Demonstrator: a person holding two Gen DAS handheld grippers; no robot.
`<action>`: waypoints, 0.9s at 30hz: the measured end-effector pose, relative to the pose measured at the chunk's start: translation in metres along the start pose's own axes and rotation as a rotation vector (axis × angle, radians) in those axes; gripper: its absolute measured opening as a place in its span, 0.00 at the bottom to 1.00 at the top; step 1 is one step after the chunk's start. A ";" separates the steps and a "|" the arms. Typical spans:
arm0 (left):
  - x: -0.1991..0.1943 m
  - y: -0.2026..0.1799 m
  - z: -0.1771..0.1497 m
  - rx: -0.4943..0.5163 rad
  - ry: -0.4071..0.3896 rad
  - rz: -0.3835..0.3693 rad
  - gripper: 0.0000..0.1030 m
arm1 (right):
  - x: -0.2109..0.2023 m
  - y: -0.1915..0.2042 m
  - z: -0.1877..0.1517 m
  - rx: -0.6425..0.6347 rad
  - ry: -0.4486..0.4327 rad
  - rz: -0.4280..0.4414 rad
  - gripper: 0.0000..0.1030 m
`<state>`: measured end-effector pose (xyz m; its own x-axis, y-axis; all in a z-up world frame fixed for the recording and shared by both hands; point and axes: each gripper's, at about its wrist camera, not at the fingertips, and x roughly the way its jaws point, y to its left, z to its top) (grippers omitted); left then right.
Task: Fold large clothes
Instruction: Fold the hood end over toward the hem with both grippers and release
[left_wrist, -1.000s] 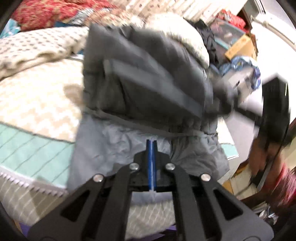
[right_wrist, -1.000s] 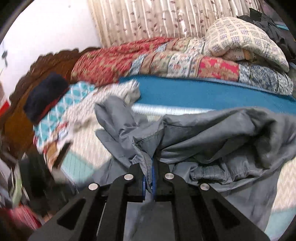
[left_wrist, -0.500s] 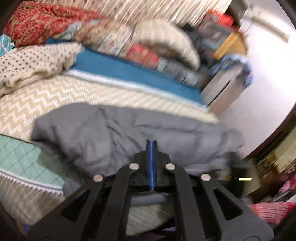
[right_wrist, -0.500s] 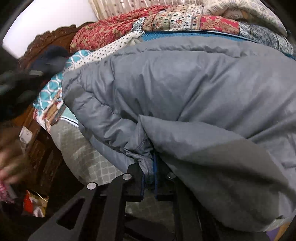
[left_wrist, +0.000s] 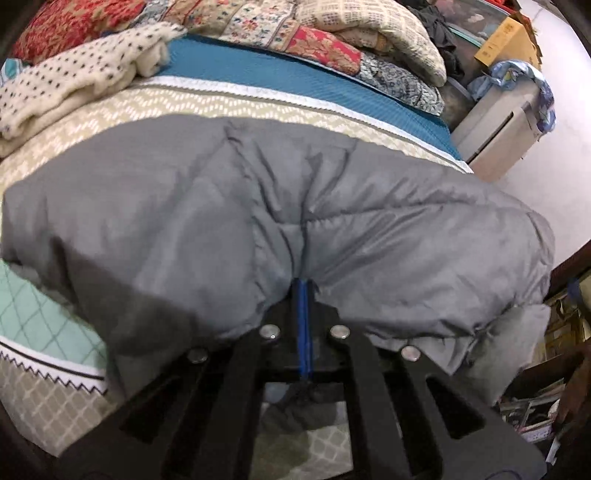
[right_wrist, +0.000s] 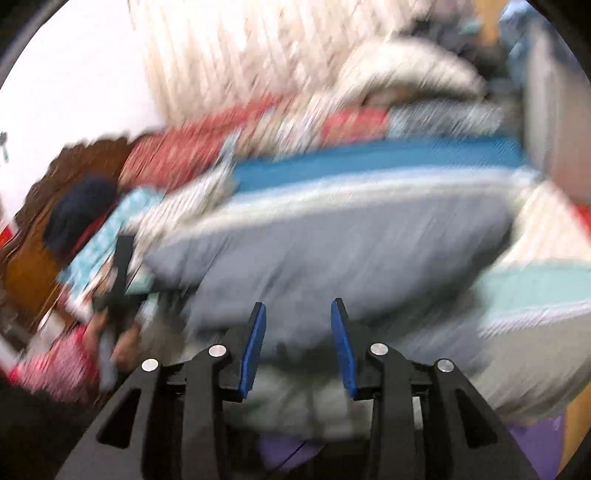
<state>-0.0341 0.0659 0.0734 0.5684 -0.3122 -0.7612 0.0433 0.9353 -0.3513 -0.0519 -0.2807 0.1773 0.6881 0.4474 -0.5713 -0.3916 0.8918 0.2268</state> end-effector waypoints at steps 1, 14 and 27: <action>-0.001 -0.003 0.000 0.006 -0.001 0.008 0.02 | -0.001 -0.006 0.011 -0.002 -0.033 -0.036 0.85; 0.027 0.004 0.027 0.018 0.030 0.057 0.02 | 0.107 -0.083 -0.056 0.234 0.129 -0.024 0.85; -0.002 0.002 0.024 0.097 0.043 0.016 0.02 | 0.118 -0.097 -0.049 0.303 0.197 0.020 0.84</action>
<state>-0.0149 0.0727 0.0871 0.5338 -0.3023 -0.7897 0.1147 0.9512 -0.2866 0.0379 -0.3174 0.0494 0.5396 0.4693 -0.6990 -0.1845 0.8760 0.4456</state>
